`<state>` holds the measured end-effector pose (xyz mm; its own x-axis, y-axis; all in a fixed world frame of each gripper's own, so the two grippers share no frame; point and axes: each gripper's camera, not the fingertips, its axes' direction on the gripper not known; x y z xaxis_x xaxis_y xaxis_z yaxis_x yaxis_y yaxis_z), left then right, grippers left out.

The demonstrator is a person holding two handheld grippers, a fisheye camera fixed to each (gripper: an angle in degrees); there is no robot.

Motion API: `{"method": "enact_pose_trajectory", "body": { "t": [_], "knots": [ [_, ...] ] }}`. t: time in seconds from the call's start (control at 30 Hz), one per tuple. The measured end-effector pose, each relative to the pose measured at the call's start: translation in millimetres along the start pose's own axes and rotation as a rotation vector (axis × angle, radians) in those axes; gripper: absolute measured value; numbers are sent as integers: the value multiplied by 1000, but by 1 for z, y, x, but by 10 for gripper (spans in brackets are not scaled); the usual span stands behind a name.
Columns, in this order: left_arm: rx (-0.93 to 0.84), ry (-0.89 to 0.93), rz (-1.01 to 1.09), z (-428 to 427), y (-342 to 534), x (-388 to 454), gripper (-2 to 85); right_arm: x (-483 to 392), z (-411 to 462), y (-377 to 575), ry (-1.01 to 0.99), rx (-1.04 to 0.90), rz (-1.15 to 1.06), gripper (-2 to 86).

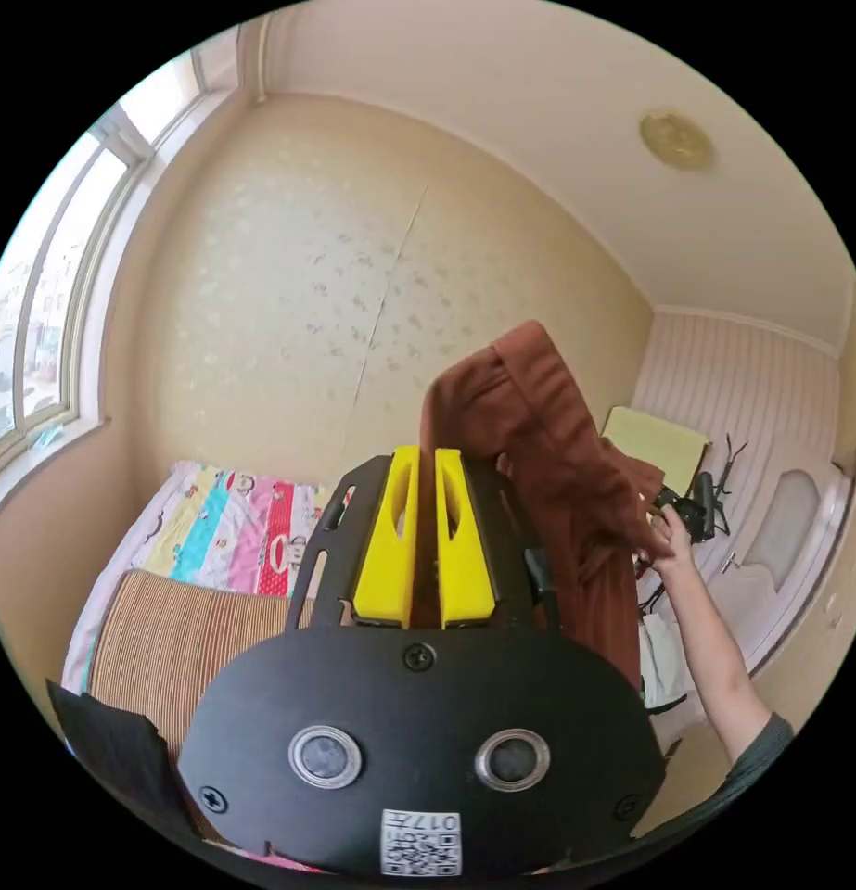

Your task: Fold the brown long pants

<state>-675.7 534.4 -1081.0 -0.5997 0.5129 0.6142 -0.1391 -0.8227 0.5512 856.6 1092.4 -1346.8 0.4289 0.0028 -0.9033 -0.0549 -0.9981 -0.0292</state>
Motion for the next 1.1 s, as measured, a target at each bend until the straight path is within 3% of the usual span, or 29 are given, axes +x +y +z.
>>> {"method": "enact_pose_trajectory", "body": {
  "t": [0.13, 0.23, 0.33, 0.43, 0.57, 0.73, 0.83, 0.93, 1.0, 1.07, 1.1],
  "knots": [
    [-94, -12, -55, 83, 57, -78, 52, 84, 90, 20, 53, -71, 230, 38],
    [-305, 9, 23, 131, 172, -115, 65, 117, 141, 106, 6, -225, 70, 49],
    [-547, 12, 21, 159, 323, -151, 78, 162, 165, 239, 187, -412, -60, 64],
    [-718, 70, -71, 152, 461, -172, 102, 224, 155, 370, 237, -585, -10, 72],
    [-689, 71, -162, 86, 569, -172, 129, 250, 113, 515, 144, -743, 101, 85],
    [-574, 149, -368, 39, 621, -148, 163, 200, 90, 622, 1, -814, 125, 94],
    [-706, -45, -357, 60, 638, -134, 144, 178, 86, 662, -62, -823, 197, 95],
    [-807, 34, -273, 80, 629, -121, 60, 166, 86, 683, -158, -860, 238, 95],
    [-806, 105, -216, 73, 613, -114, 48, 161, 73, 678, -163, -840, 219, 95],
    [-726, 428, -252, 48, 595, -117, 37, 160, 58, 669, -149, -808, 198, 96],
    [-701, 495, -278, 40, 593, -120, 35, 161, 49, 665, -141, -798, 189, 96]
  ]
}}
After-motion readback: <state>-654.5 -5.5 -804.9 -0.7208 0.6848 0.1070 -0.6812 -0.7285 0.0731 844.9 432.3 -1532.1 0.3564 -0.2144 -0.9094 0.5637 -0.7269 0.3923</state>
